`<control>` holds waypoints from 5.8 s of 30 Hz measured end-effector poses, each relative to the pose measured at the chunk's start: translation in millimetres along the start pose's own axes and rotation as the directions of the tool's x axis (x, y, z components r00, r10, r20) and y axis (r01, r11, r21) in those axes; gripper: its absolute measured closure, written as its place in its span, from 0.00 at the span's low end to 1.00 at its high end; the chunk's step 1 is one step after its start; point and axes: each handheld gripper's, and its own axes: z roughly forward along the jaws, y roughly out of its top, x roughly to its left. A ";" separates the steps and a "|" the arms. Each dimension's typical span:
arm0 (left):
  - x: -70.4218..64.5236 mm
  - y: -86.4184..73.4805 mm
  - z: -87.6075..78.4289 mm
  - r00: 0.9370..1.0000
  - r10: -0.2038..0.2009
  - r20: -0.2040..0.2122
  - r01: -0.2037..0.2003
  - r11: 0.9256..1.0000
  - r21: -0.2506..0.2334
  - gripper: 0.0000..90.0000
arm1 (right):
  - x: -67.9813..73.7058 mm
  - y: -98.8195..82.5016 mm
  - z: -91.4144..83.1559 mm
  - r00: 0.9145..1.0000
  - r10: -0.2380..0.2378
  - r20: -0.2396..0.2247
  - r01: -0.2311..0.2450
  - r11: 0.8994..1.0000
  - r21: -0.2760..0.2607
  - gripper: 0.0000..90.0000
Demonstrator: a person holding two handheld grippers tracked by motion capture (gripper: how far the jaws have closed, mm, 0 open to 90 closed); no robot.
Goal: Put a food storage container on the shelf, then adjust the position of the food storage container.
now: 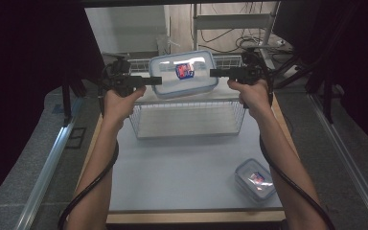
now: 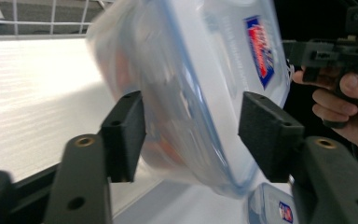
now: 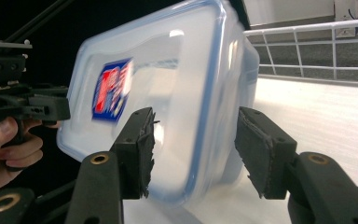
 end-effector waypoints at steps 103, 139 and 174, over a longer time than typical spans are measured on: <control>5.3 -12.3 22.8 0.888 0.236 -0.395 -0.240 0.970 0.040 0.91 | 4.6 -24.5 14.4 0.937 -0.197 0.289 0.197 0.980 0.027 0.89; -37.0 -192.5 -17.8 0.911 0.351 -0.215 -0.356 0.934 0.019 0.09 | 45.2 -169.6 -25.1 0.896 -0.417 0.153 0.391 0.904 0.173 0.21; -27.1 -272.0 -11.3 0.835 0.461 -0.301 -0.433 0.888 0.157 0.03 | 12.9 -258.9 -96.6 0.904 -0.297 0.309 0.241 0.948 0.205 0.62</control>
